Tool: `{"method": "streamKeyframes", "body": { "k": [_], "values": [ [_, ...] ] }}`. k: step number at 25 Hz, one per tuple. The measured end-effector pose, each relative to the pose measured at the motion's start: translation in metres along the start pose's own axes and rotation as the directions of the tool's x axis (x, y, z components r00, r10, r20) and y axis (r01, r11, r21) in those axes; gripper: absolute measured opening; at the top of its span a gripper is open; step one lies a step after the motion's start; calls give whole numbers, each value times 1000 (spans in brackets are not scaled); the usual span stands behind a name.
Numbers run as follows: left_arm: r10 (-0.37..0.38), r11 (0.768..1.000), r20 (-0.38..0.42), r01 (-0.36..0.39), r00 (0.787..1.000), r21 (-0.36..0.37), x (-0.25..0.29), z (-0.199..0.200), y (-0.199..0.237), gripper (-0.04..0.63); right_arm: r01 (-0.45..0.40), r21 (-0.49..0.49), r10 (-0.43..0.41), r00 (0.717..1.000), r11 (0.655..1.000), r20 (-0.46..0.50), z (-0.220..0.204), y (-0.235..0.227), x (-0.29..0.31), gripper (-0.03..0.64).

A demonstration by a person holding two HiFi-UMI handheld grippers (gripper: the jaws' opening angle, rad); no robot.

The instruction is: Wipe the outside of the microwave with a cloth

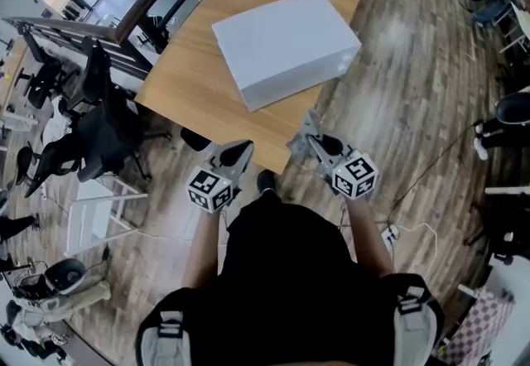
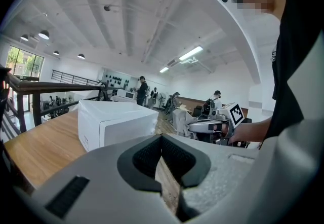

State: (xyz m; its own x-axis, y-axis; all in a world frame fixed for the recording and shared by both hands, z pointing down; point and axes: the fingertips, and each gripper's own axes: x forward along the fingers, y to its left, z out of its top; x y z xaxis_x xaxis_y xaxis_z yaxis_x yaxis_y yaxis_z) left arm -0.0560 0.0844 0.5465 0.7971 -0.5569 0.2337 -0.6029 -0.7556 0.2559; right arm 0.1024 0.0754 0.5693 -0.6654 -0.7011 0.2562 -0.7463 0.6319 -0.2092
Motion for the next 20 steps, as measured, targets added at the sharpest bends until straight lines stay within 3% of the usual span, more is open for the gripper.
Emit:
{"method": "streamKeyframes", "body": {
  "k": [20],
  "values": [
    [-12, 1000, 28, 12, 1000, -12, 18, 38, 135, 2, 12, -41, -13, 1000, 999, -19, 50, -26, 134, 32]
  ]
}}
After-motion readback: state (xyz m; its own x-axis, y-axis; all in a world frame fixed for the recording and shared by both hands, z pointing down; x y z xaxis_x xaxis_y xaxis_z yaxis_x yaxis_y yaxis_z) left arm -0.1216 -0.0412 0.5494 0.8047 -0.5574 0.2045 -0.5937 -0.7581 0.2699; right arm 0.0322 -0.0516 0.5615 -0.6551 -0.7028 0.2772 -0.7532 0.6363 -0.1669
